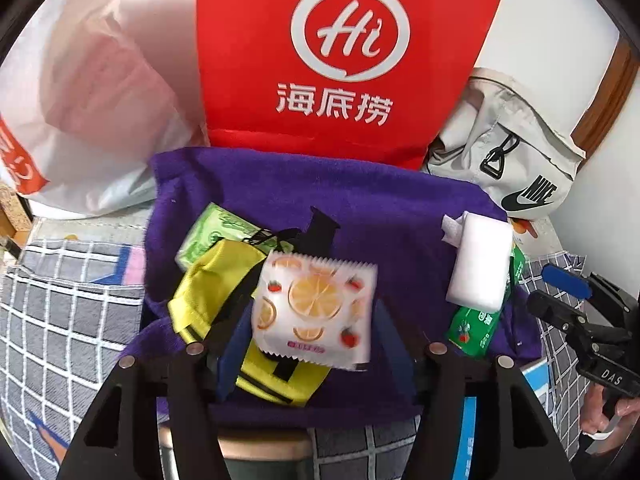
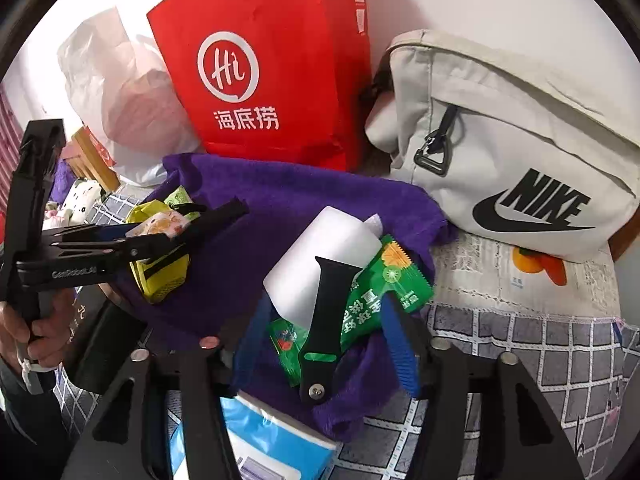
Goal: Organize soft objects
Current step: 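Open both tools to release the packet and band onto the towel, then move both tools back toward the blue tissue box and green tin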
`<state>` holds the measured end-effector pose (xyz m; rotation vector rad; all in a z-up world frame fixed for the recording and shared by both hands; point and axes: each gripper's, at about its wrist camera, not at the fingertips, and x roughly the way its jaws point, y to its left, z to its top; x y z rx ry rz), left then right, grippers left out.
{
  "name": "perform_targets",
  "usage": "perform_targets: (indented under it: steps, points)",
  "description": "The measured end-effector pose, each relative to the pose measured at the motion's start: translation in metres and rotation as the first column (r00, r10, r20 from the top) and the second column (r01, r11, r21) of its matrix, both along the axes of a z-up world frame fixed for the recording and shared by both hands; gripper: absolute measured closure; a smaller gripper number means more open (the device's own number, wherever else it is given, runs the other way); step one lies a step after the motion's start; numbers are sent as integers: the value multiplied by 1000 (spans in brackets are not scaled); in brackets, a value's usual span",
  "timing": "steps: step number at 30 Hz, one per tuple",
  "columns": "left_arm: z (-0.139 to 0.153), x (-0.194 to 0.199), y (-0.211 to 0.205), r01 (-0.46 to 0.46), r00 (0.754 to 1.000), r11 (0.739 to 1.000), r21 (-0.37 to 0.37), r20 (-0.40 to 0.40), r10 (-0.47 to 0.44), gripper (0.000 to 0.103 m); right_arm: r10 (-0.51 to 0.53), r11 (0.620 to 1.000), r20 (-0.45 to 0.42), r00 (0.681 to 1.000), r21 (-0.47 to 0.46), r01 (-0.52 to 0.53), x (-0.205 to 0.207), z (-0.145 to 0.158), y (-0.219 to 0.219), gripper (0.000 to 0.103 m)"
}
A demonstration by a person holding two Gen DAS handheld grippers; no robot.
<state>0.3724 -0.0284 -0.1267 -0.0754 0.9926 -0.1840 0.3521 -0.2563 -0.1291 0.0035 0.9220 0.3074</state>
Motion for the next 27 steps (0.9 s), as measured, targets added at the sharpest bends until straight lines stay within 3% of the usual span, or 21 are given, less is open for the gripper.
perform_targets:
  steps: [2,11,21,27]
  points:
    - [5,-5,2,-5,1000,1000,-1,11,5,36,-8,1000,8,1000,-12,8,-3,3,0,43]
    - [31,-44,26,-38,997,999,2,62,38,36,3,1000,30,1000,17,-3,-40,27,9,43]
    - [44,-116,51,-62,994,998,3,94,61,36,-6,996,12,1000,94,5,-110,34,24,43]
    - [43,-154,62,-84,992,996,-8,99,85,36,58,992,19,998,112,-60,-162,29,48,45]
